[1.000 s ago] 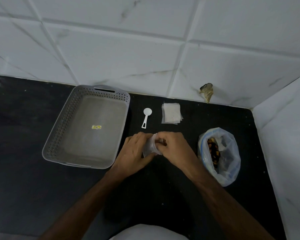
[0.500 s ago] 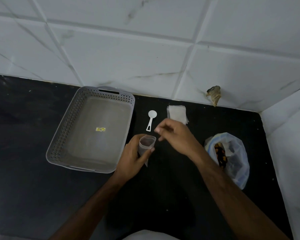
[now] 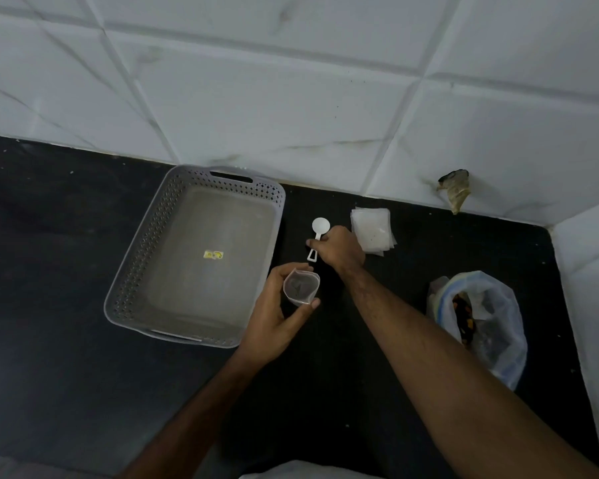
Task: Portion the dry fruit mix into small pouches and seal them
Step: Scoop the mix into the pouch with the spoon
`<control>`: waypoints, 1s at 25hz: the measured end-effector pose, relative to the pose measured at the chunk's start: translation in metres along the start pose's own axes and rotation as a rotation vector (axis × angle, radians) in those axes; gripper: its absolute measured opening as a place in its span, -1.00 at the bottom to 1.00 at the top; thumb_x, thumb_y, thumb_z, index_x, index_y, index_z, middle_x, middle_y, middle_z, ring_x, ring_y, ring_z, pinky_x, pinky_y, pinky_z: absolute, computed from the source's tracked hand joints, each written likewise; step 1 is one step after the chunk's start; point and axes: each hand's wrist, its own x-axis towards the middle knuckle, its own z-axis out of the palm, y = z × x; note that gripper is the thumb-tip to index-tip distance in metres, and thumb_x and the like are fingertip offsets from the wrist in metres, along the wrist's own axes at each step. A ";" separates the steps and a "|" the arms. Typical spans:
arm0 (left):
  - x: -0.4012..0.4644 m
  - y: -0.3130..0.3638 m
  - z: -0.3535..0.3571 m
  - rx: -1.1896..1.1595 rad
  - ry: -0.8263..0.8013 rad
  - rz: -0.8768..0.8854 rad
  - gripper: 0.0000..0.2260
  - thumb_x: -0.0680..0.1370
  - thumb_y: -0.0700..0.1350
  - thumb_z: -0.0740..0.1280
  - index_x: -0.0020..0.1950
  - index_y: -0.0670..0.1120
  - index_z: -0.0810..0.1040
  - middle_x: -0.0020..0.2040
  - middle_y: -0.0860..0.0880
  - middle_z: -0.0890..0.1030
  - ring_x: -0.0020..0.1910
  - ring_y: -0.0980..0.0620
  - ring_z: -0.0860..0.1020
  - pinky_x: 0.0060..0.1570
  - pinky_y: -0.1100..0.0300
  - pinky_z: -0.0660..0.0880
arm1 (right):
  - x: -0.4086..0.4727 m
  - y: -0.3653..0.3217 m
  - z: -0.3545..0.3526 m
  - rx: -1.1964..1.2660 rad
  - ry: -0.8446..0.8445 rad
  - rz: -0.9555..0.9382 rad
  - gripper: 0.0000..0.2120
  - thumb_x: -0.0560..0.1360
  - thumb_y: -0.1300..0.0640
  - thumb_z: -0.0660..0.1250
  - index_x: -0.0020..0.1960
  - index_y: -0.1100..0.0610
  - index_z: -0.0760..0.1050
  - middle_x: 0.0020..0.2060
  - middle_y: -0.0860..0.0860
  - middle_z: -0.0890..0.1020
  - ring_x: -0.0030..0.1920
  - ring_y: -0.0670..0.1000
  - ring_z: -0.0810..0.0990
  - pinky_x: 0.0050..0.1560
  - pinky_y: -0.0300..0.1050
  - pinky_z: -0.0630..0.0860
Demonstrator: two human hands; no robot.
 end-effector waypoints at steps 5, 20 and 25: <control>0.002 0.005 0.001 0.006 -0.011 0.047 -0.56 0.53 -0.28 0.46 0.36 -0.11 0.43 0.30 0.00 0.54 0.32 0.00 0.53 0.27 0.23 0.47 | -0.022 -0.001 -0.018 0.161 -0.129 -0.002 -0.78 0.53 -0.03 0.46 -0.17 0.10 0.57 -0.25 0.02 0.68 -0.18 0.04 0.68 -0.10 0.02 0.59; -0.004 0.057 0.099 0.172 -0.540 0.242 -0.57 0.57 -0.19 0.45 0.41 -0.07 0.45 0.35 0.06 0.48 0.36 0.02 0.49 0.32 0.06 0.48 | -0.221 0.175 -0.242 0.421 0.189 -0.014 -0.72 0.64 0.27 0.19 0.04 0.02 0.64 -0.24 -0.07 0.60 -0.27 -0.10 0.50 -0.21 -0.22 0.38; 0.001 0.063 0.139 0.300 -0.674 0.340 -0.53 0.60 -0.08 0.42 0.48 -0.02 0.37 0.42 0.14 0.43 0.38 0.10 0.46 0.26 -0.08 0.48 | -0.219 0.217 -0.223 0.160 0.162 -0.072 -0.80 0.62 0.23 0.28 0.09 -0.02 0.62 -0.16 -0.16 0.60 -0.16 -0.21 0.55 -0.18 -0.36 0.38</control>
